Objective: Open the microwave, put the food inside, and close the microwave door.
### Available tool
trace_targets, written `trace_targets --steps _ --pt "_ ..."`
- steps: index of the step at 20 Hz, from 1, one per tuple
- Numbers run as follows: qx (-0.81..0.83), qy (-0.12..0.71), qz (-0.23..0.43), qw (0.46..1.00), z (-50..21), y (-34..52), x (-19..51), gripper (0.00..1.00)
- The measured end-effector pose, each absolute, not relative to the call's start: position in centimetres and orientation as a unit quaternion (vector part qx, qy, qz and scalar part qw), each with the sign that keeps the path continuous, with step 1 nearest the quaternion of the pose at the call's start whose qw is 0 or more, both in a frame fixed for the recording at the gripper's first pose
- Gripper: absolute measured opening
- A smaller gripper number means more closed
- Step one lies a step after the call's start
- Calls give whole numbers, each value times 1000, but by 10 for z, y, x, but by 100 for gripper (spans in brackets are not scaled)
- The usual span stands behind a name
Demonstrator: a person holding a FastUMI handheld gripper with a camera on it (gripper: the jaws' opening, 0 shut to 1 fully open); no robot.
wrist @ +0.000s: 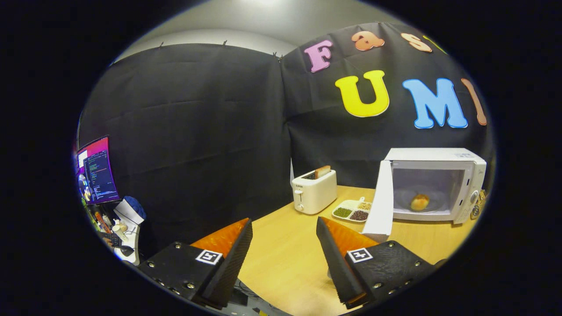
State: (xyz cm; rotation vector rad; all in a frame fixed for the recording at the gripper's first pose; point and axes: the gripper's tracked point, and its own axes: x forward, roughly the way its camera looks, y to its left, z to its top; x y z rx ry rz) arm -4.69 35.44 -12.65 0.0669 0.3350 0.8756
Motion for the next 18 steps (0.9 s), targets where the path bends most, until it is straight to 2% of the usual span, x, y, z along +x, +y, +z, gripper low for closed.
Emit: trace_targets --steps 1,4,7,8,10,18 --pt "29 172 421 890 -135 358 -49 72" --pt "15 197 409 891 -161 357 -41 70" --pt "10 219 391 894 -175 345 -31 33" --pt "2 221 377 899 -185 347 -22 30" --pt "0 219 353 910 -185 335 -11 1" --pt "-11 224 331 917 -188 294 1 1"
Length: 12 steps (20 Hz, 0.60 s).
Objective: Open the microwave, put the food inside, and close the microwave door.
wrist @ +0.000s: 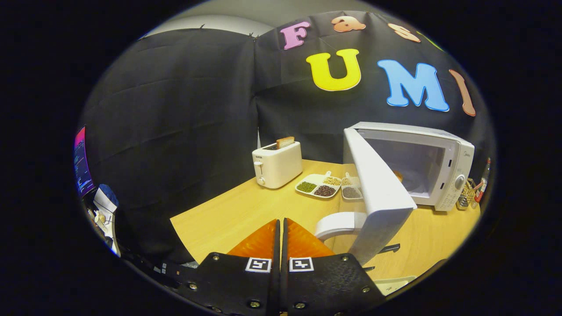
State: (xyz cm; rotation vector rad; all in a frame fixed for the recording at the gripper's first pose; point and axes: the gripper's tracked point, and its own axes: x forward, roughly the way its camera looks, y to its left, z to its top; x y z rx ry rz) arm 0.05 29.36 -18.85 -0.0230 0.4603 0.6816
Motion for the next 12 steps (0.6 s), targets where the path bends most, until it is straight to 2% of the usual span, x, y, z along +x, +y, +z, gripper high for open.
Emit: trace_targets --steps 12 --pt "-2 225 236 945 -187 197 59 1"
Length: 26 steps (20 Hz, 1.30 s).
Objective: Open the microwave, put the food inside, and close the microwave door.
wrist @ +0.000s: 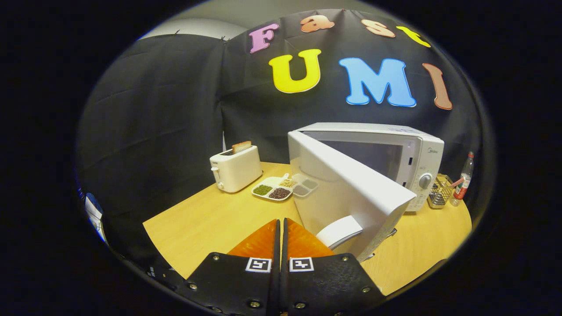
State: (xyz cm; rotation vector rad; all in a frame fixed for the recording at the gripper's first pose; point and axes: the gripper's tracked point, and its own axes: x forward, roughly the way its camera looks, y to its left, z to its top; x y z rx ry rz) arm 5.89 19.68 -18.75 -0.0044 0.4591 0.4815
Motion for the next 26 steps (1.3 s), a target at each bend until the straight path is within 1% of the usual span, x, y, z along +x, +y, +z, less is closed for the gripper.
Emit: trace_targets --steps 14,26 --pt "9 215 148 965 -187 114 138 1" --pt "-2 207 78 975 -194 86 222 1"
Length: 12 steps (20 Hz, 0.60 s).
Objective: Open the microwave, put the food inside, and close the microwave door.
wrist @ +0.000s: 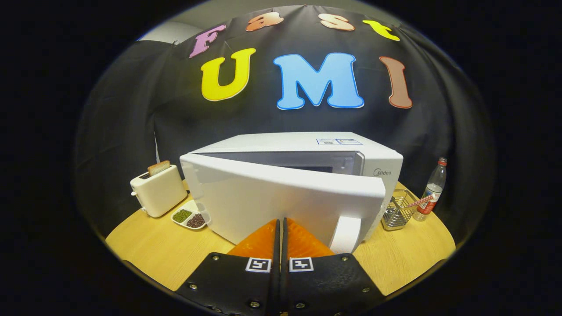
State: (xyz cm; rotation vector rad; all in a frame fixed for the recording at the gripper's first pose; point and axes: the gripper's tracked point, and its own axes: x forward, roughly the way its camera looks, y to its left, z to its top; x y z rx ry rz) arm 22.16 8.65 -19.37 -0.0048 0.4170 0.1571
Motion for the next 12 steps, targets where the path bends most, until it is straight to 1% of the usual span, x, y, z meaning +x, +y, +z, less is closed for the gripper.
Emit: trace_targets --steps 12 --pt "-8 210 33 977 -203 68 279 1"
